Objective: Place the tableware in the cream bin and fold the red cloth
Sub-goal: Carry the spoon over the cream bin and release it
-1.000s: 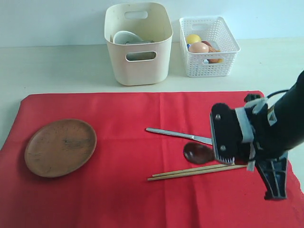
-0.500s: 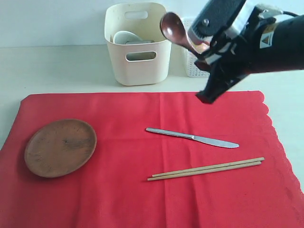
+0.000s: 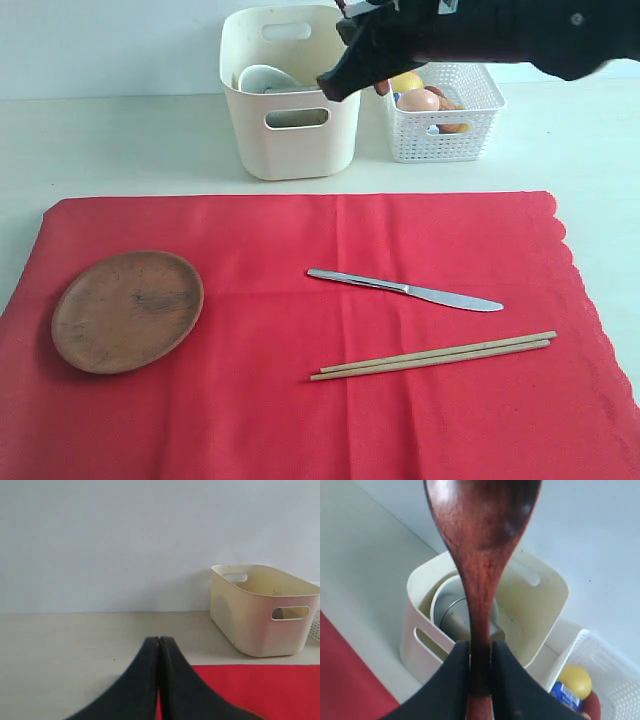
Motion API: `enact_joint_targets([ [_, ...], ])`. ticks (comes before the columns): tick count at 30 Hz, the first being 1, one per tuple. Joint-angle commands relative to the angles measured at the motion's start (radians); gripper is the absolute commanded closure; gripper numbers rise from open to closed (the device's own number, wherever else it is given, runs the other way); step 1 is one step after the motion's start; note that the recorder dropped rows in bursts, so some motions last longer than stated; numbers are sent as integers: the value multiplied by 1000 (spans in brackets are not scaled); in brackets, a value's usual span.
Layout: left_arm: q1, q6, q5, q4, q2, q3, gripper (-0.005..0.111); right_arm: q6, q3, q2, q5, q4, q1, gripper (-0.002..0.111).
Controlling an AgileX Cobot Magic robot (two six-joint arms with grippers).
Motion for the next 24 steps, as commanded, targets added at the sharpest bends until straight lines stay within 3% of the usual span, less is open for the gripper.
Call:
enact_joint_targets([
  [1,-5,0,4,-4,-6,3,105,6,-95,102,-67,0,-2,108],
  [9,-5,0,4,-4,-6,3,105,8,-261,286,-109,14,-5,108],
  [15,-5,0,4,-4,-6,3,105,-3,-394,412,-168,245,-24,106],
  [22,-5,0,4,-4,-6,3,105,-3,-433,473,-184,302,-32,62],
  [24,-5,0,4,-4,-6,3,105,-3,-433,473,-184,302,-32,55],
])
